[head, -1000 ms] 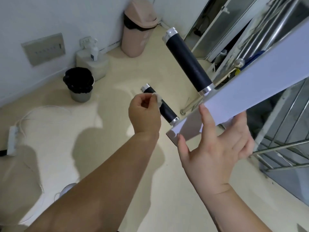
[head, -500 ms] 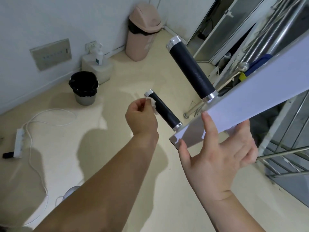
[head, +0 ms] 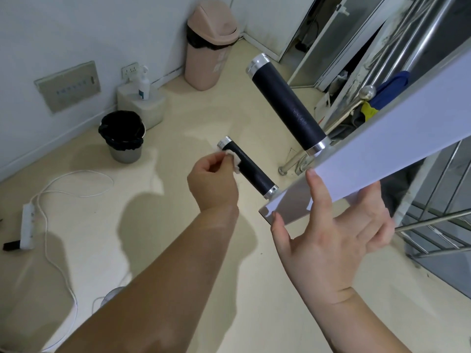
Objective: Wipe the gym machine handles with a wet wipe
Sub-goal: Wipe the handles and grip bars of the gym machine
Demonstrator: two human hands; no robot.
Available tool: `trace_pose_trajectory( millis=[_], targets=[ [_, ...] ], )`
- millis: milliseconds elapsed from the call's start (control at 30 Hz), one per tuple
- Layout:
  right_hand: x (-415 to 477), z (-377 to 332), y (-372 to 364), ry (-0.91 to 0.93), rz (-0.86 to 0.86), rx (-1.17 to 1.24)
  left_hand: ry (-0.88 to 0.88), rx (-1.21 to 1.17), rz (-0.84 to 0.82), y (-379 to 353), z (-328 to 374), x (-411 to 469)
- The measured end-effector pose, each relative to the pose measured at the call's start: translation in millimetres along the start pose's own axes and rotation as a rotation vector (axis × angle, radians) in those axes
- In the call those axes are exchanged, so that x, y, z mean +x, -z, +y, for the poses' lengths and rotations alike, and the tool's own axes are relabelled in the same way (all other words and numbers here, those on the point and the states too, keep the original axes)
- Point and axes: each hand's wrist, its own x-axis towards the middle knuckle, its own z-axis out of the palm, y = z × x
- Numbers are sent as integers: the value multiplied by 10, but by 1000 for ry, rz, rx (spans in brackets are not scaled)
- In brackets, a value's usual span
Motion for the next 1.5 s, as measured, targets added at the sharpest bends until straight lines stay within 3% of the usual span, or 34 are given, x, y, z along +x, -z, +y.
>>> trace_pose_trajectory(
  millis=[100, 233, 333, 400, 500, 667, 900, 1067, 1167, 1367, 1500],
  targets=[
    [10, 20, -15, 8, 10, -12, -159, 206, -233, 102, -111, -326],
    [-10, 110, -32, 52, 5, -45, -696, 622, -499, 184, 50, -91],
    [-69, 120, -31, 73, 27, -77, -934, 897, -735, 78, 403, 221],
    [-87, 69, -41, 59, 55, -73, -945, 1134, -968, -75, 604, 255],
    [-85, -24, -58, 22, 119, -100, -811, 1466, -1273, -330, 748, 144],
    [-87, -92, -59, -11, 160, -132, -540, 1470, -1606, -468, 982, 382],
    [-73, -274, -60, -165, 120, -157, -493, 1394, -1713, -549, 1112, 821],
    [-86, -352, 4, -210, 81, -170, -687, 1367, -1910, -598, 751, 468],
    [-85, -371, 22, -213, 80, -165, -726, 1315, -1865, -540, 865, 649],
    [-94, -406, -5, -251, 65, -123, -545, 1342, -1740, -494, 1164, 1033],
    [-119, -429, -13, -263, 50, -99, -710, 1355, -1787, -481, 910, 584]
  ],
)
